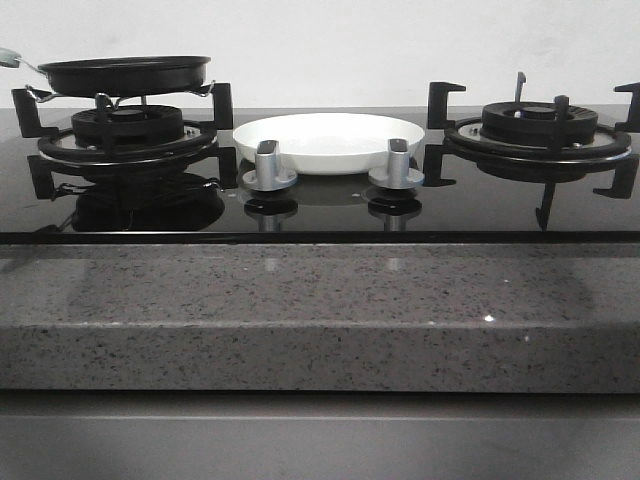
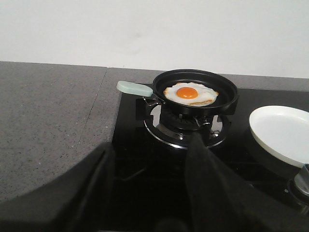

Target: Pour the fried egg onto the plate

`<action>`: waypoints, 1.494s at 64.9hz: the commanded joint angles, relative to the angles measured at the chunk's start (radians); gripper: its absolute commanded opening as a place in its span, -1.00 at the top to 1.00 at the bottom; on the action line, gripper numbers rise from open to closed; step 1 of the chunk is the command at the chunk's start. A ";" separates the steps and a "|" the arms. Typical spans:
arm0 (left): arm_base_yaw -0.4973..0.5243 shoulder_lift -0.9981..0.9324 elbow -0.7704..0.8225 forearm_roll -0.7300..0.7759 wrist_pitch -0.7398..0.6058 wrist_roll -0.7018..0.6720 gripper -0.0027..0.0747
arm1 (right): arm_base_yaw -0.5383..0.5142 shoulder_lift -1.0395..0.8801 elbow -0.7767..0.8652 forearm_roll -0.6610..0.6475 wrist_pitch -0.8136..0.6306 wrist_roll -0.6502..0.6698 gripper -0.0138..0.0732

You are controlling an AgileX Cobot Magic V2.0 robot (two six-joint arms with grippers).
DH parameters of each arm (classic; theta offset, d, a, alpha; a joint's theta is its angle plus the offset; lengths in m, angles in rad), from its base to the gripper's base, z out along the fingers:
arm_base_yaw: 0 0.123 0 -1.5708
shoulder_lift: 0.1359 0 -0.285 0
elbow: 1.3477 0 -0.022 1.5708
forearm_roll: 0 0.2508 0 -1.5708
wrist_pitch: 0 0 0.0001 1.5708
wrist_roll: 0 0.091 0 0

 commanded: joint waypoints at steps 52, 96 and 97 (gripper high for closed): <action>-0.007 0.014 -0.034 -0.001 -0.085 -0.001 0.15 | 0.280 0.829 -0.680 0.051 0.323 -0.020 -0.24; -0.007 0.014 -0.034 -0.001 -0.085 -0.001 0.15 | 0.188 1.337 -1.212 0.200 0.598 -0.011 -0.22; -0.007 0.014 -0.034 -0.001 -0.085 -0.001 0.15 | 0.188 1.343 -1.219 0.202 0.602 -0.011 -0.22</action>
